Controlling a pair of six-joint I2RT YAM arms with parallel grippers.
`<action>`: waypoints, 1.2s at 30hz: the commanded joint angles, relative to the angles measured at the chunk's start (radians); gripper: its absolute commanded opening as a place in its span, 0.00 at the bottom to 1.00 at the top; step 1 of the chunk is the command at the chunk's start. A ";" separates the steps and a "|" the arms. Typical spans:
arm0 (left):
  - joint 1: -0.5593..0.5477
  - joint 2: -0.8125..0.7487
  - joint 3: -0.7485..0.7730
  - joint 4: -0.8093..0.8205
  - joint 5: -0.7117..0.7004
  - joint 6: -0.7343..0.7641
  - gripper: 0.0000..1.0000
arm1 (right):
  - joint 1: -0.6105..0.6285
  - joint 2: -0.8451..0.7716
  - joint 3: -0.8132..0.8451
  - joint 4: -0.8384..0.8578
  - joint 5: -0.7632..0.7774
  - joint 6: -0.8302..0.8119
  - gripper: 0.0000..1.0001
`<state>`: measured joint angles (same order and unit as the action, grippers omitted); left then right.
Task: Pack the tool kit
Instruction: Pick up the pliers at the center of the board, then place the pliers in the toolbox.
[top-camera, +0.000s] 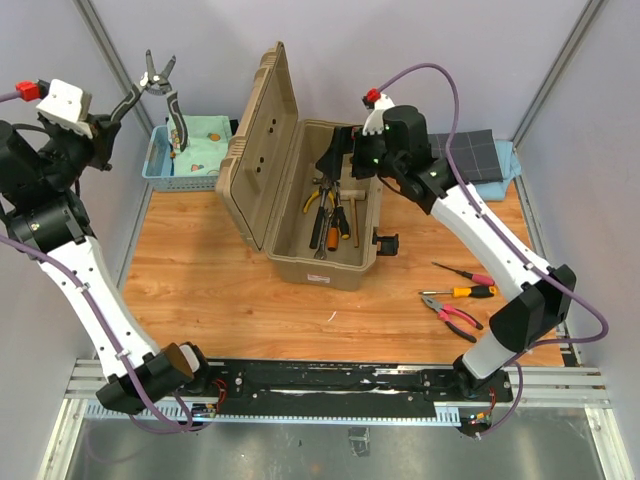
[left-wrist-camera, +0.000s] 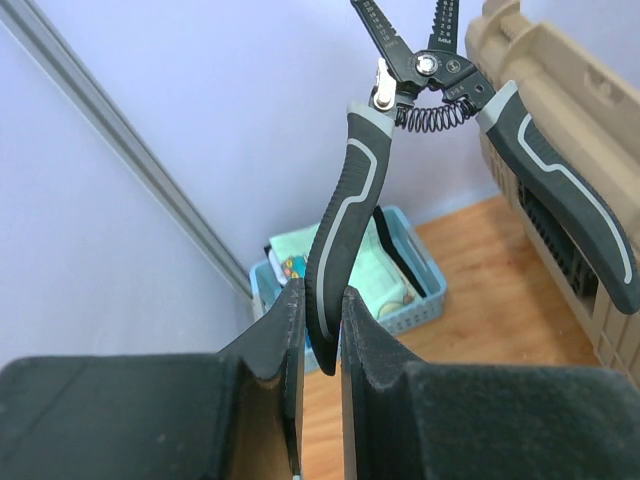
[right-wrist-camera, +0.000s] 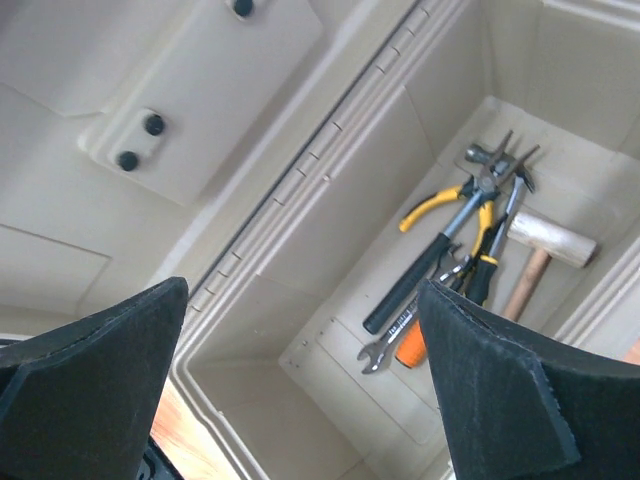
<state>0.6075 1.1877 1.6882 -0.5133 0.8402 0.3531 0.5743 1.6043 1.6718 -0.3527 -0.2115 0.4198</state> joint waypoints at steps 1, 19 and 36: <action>0.005 0.025 0.023 0.201 0.029 -0.169 0.00 | -0.022 -0.065 -0.028 0.154 -0.071 0.051 0.99; -0.405 0.133 0.167 0.198 -0.073 -0.203 0.00 | -0.062 -0.042 0.019 0.504 -0.279 0.328 0.99; -0.749 0.223 0.202 0.102 -0.242 -0.056 0.00 | -0.060 -0.012 0.063 0.638 -0.345 0.503 0.92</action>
<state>-0.0994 1.4151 1.8622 -0.4294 0.6449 0.2626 0.5217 1.5761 1.6978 0.2329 -0.5289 0.8848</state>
